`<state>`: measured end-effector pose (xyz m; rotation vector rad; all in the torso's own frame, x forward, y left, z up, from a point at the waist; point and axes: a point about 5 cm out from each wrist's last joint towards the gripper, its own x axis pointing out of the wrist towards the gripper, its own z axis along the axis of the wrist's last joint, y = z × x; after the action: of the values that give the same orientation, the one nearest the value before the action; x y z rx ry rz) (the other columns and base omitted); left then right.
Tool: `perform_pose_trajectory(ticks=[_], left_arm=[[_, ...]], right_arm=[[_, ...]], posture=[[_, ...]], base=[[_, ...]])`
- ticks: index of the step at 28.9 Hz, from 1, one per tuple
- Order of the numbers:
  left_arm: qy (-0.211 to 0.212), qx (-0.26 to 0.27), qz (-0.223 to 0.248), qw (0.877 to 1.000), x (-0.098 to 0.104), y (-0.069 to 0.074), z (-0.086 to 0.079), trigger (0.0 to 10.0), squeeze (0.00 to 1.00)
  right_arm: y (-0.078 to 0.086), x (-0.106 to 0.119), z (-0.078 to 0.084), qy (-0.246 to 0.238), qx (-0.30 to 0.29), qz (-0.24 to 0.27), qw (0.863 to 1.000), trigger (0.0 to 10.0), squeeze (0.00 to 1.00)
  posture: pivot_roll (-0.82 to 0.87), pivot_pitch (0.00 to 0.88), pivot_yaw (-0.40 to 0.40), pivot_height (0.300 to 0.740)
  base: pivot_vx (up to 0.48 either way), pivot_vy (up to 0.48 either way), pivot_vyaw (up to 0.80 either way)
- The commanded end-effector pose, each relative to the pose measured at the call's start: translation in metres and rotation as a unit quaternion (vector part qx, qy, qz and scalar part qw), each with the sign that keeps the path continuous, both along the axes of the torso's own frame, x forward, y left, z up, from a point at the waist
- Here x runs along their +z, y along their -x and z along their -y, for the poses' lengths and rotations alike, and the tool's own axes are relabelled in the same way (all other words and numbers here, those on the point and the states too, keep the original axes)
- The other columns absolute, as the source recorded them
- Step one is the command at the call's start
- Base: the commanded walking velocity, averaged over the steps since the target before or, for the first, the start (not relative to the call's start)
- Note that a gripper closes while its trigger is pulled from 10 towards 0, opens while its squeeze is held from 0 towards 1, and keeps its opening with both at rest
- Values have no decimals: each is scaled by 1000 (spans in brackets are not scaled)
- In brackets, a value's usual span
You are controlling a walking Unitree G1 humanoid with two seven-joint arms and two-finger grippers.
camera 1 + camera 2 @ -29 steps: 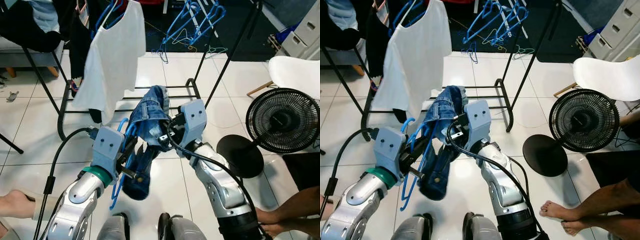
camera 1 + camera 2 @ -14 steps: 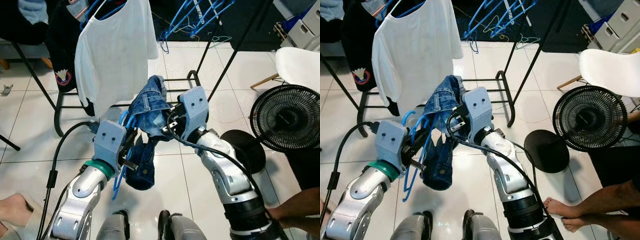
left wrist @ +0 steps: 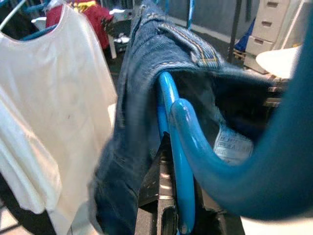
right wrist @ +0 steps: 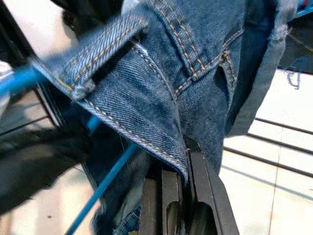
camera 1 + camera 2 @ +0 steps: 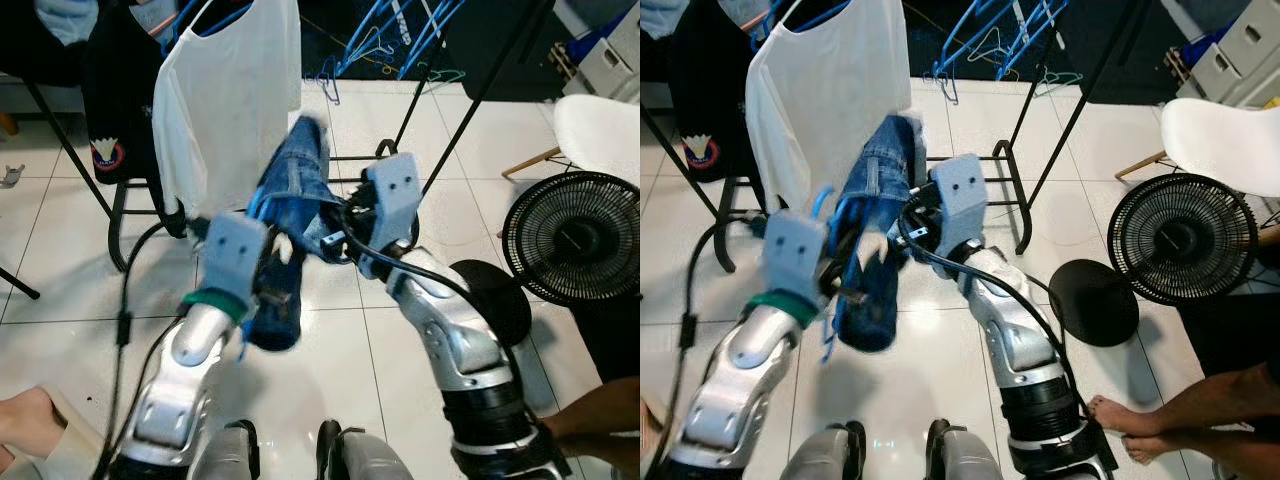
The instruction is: Hang hanger
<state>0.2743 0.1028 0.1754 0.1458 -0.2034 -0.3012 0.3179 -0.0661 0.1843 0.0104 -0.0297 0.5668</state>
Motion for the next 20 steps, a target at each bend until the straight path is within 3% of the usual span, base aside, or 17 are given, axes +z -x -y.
perform_pose_trajectory(ticks=[1,8,9,16,17,18,19,20], left_arm=[[2,-50,69,996,25,5,15,10000,0],[-11,-65,79,995,26,7,19,10000,0],[-18,-64,80,995,24,5,20,10000,0],[-21,-59,78,995,21,3,20,10000,0],[-24,-57,76,995,19,3,20,10000,0],[-28,-56,73,995,17,2,18,10000,0],[-28,-56,73,995,17,2,18,10000,0],[-31,-55,70,995,16,2,18,10000,0]], right_arm=[[-4,-17,1,40,-7,-11,999,10000,0],[-4,-16,4,66,-1,8,998,10000,0],[2,-13,11,79,29,23,996,10000,1000],[10,-10,17,53,60,22,997,10000,1000],[17,-4,15,17,91,23,995,10000,1000],[26,4,13,-13,137,26,990,10000,0],[26,4,13,-13,137,26,990,10000,0],[33,9,11,-27,175,30,984,10000,0]], posture=[[46,96,-57,733],[42,97,-58,733],[31,105,-56,733],[33,107,-54,733],[36,112,-49,733],[36,115,-43,733],[36,115,-43,733],[36,116,-42,733]], base=[[0,0,0],[0,0,0],[0,0,0],[0,0,0],[0,0,0],[0,0,0],[0,0,0],[0,0,0]])
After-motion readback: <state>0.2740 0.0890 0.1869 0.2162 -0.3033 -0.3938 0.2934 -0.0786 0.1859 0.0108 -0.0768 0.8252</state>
